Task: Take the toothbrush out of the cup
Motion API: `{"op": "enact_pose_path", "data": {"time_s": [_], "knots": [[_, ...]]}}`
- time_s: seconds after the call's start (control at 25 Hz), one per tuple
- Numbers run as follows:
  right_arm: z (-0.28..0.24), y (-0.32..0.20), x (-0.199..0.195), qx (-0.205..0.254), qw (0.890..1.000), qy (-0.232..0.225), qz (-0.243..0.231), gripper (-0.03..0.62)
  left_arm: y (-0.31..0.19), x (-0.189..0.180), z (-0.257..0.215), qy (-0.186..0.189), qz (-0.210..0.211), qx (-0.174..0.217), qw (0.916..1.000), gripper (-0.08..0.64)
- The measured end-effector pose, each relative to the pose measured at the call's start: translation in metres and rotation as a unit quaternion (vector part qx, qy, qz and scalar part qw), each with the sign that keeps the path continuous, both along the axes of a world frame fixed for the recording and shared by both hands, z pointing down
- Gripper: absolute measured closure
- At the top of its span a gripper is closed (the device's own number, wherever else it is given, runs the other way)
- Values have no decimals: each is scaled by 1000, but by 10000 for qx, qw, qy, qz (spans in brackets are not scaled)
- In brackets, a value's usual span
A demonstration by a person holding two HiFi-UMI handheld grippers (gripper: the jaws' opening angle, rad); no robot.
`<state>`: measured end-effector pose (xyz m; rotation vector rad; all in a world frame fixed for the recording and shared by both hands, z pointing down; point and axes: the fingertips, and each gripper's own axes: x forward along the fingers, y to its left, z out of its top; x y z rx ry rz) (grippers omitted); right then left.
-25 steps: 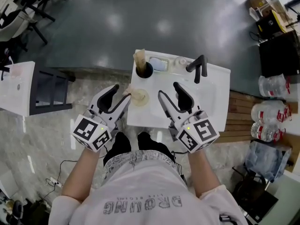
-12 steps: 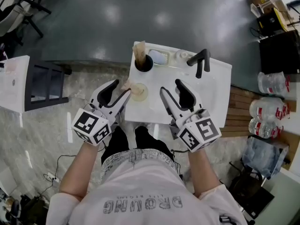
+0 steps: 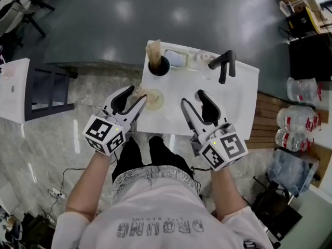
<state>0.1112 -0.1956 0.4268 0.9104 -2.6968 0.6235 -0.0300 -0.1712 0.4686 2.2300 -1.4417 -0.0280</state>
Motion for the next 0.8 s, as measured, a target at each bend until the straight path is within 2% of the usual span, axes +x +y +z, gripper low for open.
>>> {"op": "enact_pose_path", "data": {"time_s": [0.8], "knots": [[22,8,12,-223,9997,85,68,353,-3,10,33,65,-48,-206,9998,359]]}}
